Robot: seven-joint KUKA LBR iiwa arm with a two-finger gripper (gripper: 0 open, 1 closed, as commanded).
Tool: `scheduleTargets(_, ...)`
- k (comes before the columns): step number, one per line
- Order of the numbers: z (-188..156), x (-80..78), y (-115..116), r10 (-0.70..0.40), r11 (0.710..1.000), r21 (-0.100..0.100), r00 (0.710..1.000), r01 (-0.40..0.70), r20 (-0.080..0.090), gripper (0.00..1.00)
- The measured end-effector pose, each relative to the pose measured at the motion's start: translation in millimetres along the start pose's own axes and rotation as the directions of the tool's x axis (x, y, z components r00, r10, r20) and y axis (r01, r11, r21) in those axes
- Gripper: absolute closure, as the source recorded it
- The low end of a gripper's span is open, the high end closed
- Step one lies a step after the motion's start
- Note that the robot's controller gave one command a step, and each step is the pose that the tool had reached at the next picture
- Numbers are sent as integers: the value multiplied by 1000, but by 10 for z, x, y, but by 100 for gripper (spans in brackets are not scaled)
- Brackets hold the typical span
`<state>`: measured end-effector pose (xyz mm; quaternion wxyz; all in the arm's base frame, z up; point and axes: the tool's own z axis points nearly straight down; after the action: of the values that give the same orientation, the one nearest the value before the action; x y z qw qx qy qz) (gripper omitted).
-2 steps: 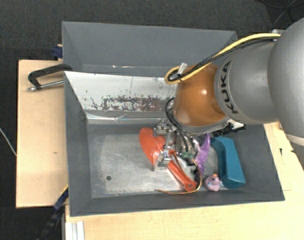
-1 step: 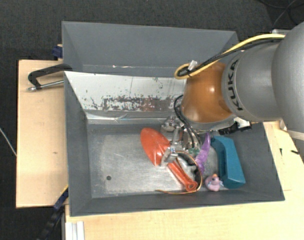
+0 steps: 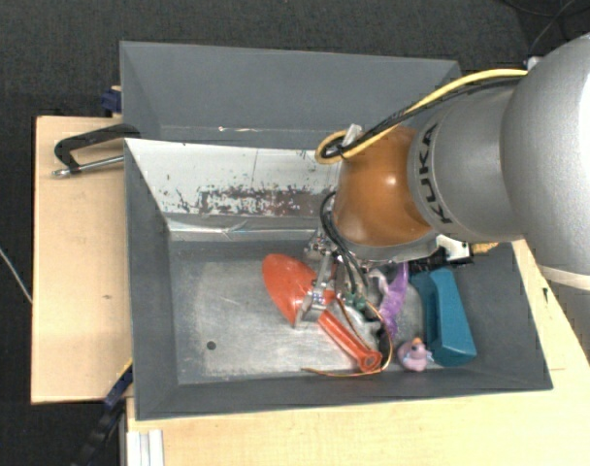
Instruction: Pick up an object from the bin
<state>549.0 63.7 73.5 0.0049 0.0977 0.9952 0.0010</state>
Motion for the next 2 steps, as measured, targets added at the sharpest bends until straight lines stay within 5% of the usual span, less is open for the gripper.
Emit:
scheduleTargets(1, 2, -28, 145, -24, 1000, 1, 1000, 24, 0, 0)
scheduleTargets(2, -40, -25, 34, 0, 1000, -3, 1000, 0, -2, 100)
